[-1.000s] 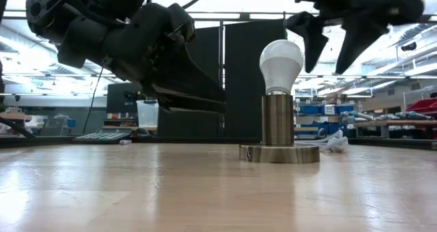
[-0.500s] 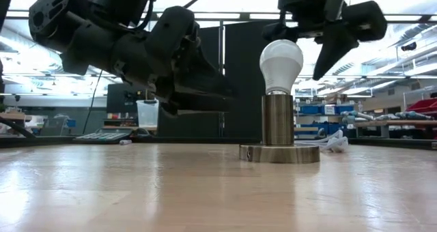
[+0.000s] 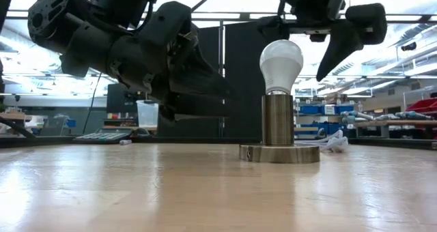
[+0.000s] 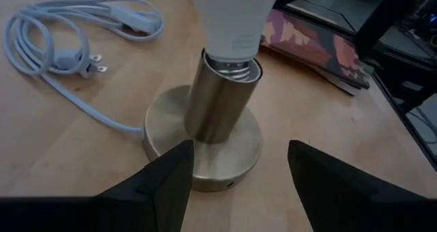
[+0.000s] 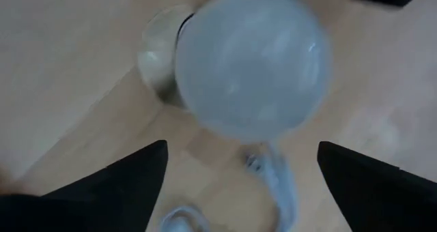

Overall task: Screw lightbulb
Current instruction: Insert the lightbulb into the lamp socket

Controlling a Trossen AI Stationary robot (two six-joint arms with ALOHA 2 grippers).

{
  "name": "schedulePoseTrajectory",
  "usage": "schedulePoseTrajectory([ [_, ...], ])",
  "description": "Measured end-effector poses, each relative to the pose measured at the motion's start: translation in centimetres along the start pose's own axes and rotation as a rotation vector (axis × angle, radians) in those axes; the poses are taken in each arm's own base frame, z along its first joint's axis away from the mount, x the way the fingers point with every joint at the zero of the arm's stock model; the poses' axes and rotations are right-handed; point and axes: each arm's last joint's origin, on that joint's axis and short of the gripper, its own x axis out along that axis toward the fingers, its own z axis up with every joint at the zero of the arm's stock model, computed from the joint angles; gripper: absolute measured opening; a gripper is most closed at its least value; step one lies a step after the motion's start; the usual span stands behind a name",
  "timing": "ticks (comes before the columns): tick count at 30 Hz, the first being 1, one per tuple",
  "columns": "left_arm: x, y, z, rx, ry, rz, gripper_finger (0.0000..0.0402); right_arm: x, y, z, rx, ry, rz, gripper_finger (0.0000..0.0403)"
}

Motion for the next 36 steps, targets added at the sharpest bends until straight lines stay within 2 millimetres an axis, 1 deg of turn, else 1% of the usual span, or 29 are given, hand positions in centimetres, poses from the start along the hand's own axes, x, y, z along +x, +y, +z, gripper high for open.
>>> schedulePoseTrajectory([
  [2, 0.0, 0.0, 0.0, -0.013, 0.001, -0.005, 0.0243, 0.0, 0.0, 0.5, -0.025, -0.013, -0.035, 0.0397],
  [4, 0.0, 0.0, 0.0, -0.014, 0.001, -0.006, 0.0243, 0.0, 0.2, 0.8, -0.043, -0.034, -0.044, 0.0396],
  [12, 0.0, 0.0, 0.0, -0.018, 0.005, -0.013, 0.0243, -0.1, 0.7, 1.3, -0.055, -0.082, 0.004, 0.0398],
  [18, 0.0, -0.1, 0.0, -0.019, 0.004, -0.013, 0.0243, 0.5, 0.4, 1.6, -0.079, -0.1, -0.008, 0.0399],
  [21, 0.0, -0.1, 0.0, -0.02, 0.004, -0.014, 0.0243, 0.8, 0.3, 1.7, -0.081, -0.088, 0.015, 0.04],
  [23, 0.0, -0.1, 0.0, -0.019, 0.004, -0.014, 0.0243, 0.9, 0.0, 2.2, -0.078, -0.097, 0.022, 0.04],
  [28, 0.0, 0.0, 0.0, -0.019, 0.005, -0.013, 0.0243, 1.5, -0.7, 3.1, -0.076, -0.052, 0.07, 0.04],
  [32, 0.0, 0.0, 0.0, -0.019, 0.005, -0.013, 0.0243, 1.4, -1.1, 3.6, -0.083, -0.05, 0.09, 0.0397],
  [36, 0.0, -0.1, 0.0, -0.02, 0.004, -0.014, 0.0243, 1.1, -1.3, 3.7, -0.081, -0.081, 0.111, 0.039],
])
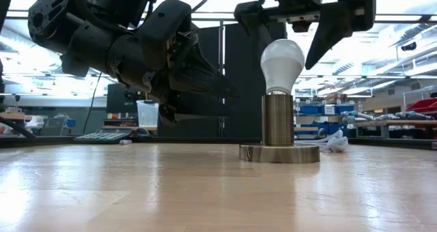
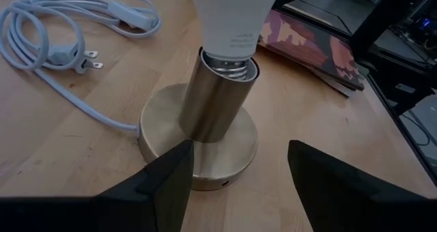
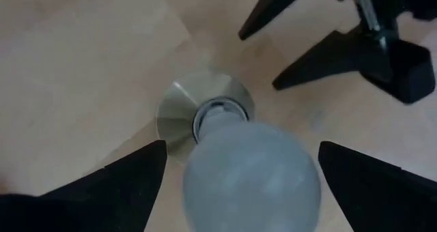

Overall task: Screw lightbulb
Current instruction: Insert the lightbulb into the lamp socket

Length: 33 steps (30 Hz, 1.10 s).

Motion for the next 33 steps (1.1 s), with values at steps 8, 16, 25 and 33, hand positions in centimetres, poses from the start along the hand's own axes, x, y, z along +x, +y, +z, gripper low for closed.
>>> schedulePoseTrajectory([
  [8, 0.0, 0.0, 0.0, 0.0, 0.001, 0.0, 0.0243, 0.8, -0.4, -0.3, 0.004, 0.011, 0.01, 0.0377],
  [16, 0.0, 0.0, 0.0, 0.0, 0.0, 0.001, 0.0243, 1.7, -0.4, -0.3, -0.003, 0.021, 0.03, 0.0373],
  [25, 0.0, 0.0, 0.0, 0.001, 0.001, 0.0, 0.0243, 1.7, -0.5, -0.3, -0.001, -0.009, 0.044, 0.0321],
  [33, 0.0, 0.0, 0.0, 0.0, 0.0, 0.0, 0.0243, 1.7, -0.6, -0.3, 0.0, -0.013, 0.039, 0.0263],
])
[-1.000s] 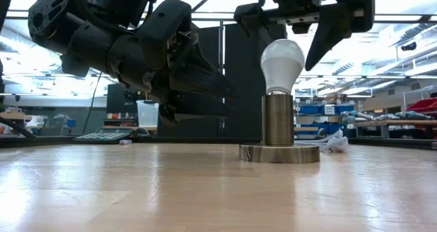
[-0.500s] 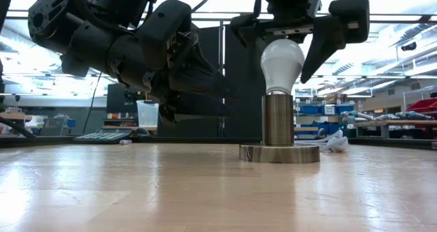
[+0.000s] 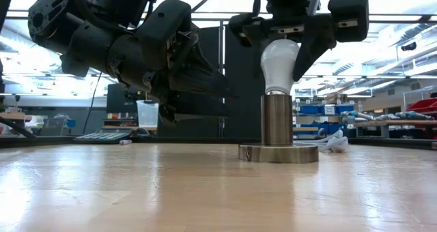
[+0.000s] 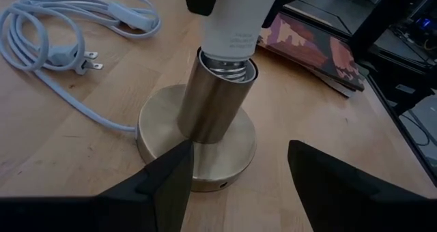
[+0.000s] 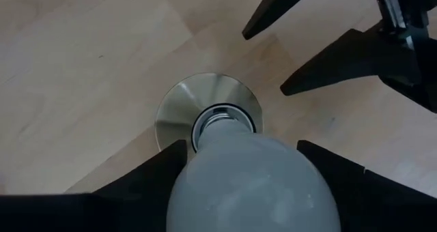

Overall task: Screw lightbulb
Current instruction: Insert the lightbulb into the lamp socket

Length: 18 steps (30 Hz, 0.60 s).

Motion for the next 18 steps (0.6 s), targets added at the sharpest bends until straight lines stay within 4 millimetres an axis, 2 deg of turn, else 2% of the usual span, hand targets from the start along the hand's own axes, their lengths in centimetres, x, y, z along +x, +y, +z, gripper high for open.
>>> schedulePoseTrajectory([
  [7, 0.0, 0.0, 0.0, -0.022, 0.0, 0.0, 0.0243, 0.05, 0.14, 0.16, -0.021, 0.042, -0.044, 0.0282],
  [13, 0.0, 0.04, -0.03, 0.009, 0.0, 0.008, 0.0243, 0.13, 0.62, 0.61, -0.067, 0.068, -0.065, 0.0275],
  [18, 0.05, 0.24, -0.56, 0.062, -0.026, 0.134, 0.0243, 0.16, 0.77, 0.75, -0.067, 0.071, -0.068, 0.0275],
])
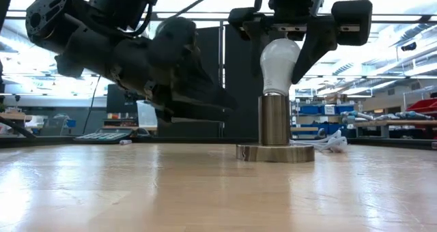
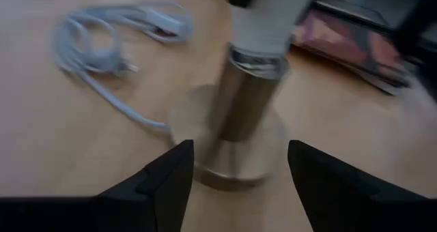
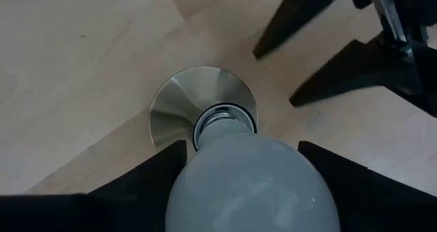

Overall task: Screw lightbulb
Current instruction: Insert the lightbulb into the lamp socket

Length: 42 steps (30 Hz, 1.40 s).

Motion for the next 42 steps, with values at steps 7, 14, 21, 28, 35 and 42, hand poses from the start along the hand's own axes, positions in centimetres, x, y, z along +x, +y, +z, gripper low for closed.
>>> schedulePoseTrajectory([
  [7, 2.5, -1.0, -0.6, 0.122, -0.017, 0.056, 0.0243, -0.2, 0.1, 0.0, 0.067, 0.014, 0.013, 0.0275],
  [14, 5.2, -2.1, -0.7, 0.199, -0.048, 0.097, 0.0243, -0.3, 0.2, -0.1, 0.104, 0.025, 0.024, 0.0276],
  [21, 6.6, -2.3, -1.3, 0.214, -0.076, 0.133, 0.024, -0.3, 0.3, 0.0, 0.141, 0.027, 0.026, 0.0276],
  [28, 7.3, -2.2, -1.6, 0.194, -0.111, 0.129, 0.0218, -0.3, 0.5, 0.4, 0.163, 0.016, 0.014, 0.0277],
  [35, 7.6, -2.0, -1.5, 0.211, -0.121, 0.145, 0.0194, -0.3, 0.6, 0.7, 0.217, 0.038, -0.035, 0.0277],
  [42, 7.6, -2.0, -1.5, 0.21, -0.127, 0.146, 0.0191, -0.6, 0.6, 0.6, 0.3, 0.053, -0.052, 0.0277],
])
